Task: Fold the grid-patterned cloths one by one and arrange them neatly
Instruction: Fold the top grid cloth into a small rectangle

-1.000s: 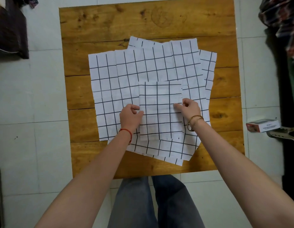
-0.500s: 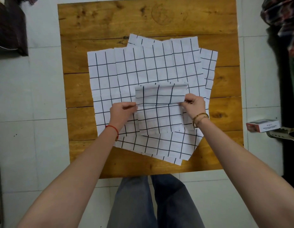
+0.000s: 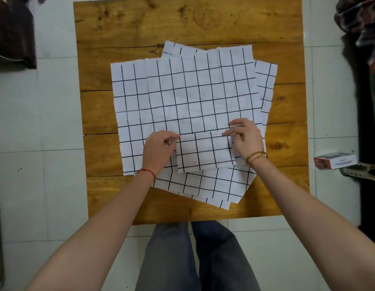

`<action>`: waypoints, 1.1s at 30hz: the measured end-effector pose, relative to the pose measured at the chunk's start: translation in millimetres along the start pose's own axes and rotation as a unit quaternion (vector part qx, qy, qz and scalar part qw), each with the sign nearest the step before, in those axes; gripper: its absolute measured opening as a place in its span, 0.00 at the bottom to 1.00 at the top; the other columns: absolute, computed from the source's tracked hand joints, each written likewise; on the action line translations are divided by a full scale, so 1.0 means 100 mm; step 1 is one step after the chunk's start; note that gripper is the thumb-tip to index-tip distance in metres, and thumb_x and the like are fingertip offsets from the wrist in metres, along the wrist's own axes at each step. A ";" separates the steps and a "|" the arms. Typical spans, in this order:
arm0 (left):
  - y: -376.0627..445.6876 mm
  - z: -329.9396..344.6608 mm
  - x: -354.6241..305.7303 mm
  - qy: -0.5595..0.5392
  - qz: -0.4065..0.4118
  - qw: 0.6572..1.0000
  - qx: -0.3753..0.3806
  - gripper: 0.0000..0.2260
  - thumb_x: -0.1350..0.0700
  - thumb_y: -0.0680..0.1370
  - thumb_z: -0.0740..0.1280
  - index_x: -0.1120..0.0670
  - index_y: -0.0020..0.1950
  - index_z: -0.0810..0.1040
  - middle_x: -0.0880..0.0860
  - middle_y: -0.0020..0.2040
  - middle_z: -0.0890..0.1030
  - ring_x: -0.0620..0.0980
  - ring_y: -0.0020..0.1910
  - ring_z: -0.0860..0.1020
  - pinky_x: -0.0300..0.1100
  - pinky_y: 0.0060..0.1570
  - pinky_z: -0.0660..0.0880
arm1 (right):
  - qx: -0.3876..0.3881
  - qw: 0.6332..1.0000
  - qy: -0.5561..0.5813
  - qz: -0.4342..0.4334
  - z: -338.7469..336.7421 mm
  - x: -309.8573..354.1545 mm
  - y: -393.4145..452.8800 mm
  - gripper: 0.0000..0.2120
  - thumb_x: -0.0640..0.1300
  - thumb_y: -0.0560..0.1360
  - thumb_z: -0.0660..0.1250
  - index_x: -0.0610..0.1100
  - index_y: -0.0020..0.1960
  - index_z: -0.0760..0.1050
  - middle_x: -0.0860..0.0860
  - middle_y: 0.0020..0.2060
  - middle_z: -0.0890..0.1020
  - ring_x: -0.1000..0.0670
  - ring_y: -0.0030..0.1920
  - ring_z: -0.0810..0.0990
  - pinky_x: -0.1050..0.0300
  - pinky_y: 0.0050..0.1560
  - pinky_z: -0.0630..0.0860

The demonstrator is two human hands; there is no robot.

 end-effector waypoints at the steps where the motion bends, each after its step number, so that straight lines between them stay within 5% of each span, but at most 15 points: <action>1: -0.05 0.02 -0.02 0.033 0.014 0.999 0.008 0.09 0.58 0.76 0.69 0.50 0.54 0.83 0.46 0.48 0.82 0.45 0.49 0.75 0.36 0.46 0.74 | -0.012 1.000 -0.015 -0.001 0.01 0.07 -0.02 0.18 0.34 0.72 0.57 0.48 0.42 0.84 0.51 0.51 0.80 0.47 0.53 0.74 0.53 0.49 0.75; 5: -0.24 0.12 -0.07 0.116 0.038 0.992 0.040 0.19 0.57 0.76 0.69 0.52 0.67 0.75 0.47 0.62 0.77 0.47 0.61 0.68 0.37 0.58 0.70 | 0.015 0.983 -0.111 -0.148 0.14 0.43 -0.14 0.17 0.43 0.72 0.55 0.44 0.53 0.80 0.49 0.50 0.80 0.45 0.50 0.73 0.49 0.51 0.73; 9: -0.35 0.24 -0.04 0.199 0.057 0.977 0.059 0.26 0.56 0.75 0.70 0.55 0.72 0.69 0.51 0.69 0.72 0.53 0.64 0.67 0.48 0.65 0.70 | 0.098 0.935 -0.247 -0.237 0.50 0.64 -0.35 0.21 0.46 0.73 0.63 0.43 0.65 0.72 0.49 0.62 0.77 0.41 0.61 0.72 0.45 0.60 0.71; 16: -0.46 0.34 0.00 0.323 0.050 0.940 0.096 0.33 0.50 0.76 0.68 0.53 0.77 0.58 0.51 0.76 0.61 0.56 0.68 0.63 0.49 0.65 0.68 | 0.185 0.890 -0.371 -0.189 0.75 0.57 -0.46 0.29 0.54 0.78 0.53 0.44 0.76 0.56 0.51 0.75 0.61 0.41 0.75 0.57 0.38 0.73 0.54; 21: -0.49 0.35 0.01 0.348 0.033 0.929 0.117 0.34 0.47 0.78 0.64 0.51 0.79 0.50 0.48 0.78 0.55 0.54 0.69 0.62 0.48 0.64 0.68 | 0.140 0.916 -0.364 -0.091 0.39 0.22 -0.47 0.26 0.52 0.79 0.51 0.46 0.75 0.58 0.52 0.74 0.63 0.43 0.75 0.55 0.38 0.74 0.50; 27: -0.55 0.33 -0.01 0.323 0.033 0.939 0.110 0.33 0.51 0.77 0.65 0.51 0.79 0.53 0.49 0.78 0.56 0.54 0.67 0.64 0.46 0.60 0.70 | 0.102 0.932 -0.344 -0.057 0.07 0.01 -0.48 0.27 0.52 0.78 0.46 0.45 0.74 0.61 0.51 0.73 0.65 0.44 0.75 0.56 0.40 0.74 0.50; 33: -0.99 0.33 -0.05 0.270 0.065 0.960 0.041 0.19 0.57 0.77 0.66 0.53 0.69 0.71 0.52 0.64 0.74 0.52 0.63 0.71 0.48 0.60 0.74 | 0.119 0.922 -0.322 -0.180 0.23 0.33 -0.77 0.23 0.49 0.78 0.51 0.45 0.71 0.66 0.49 0.68 0.71 0.44 0.71 0.64 0.42 0.73 0.57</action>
Point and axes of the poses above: each hand's wrist, its own y-axis towards the middle knuckle, its own z-axis out of the palm, x = y × z, the point moved 3 cm from there along y, towards the middle knuckle
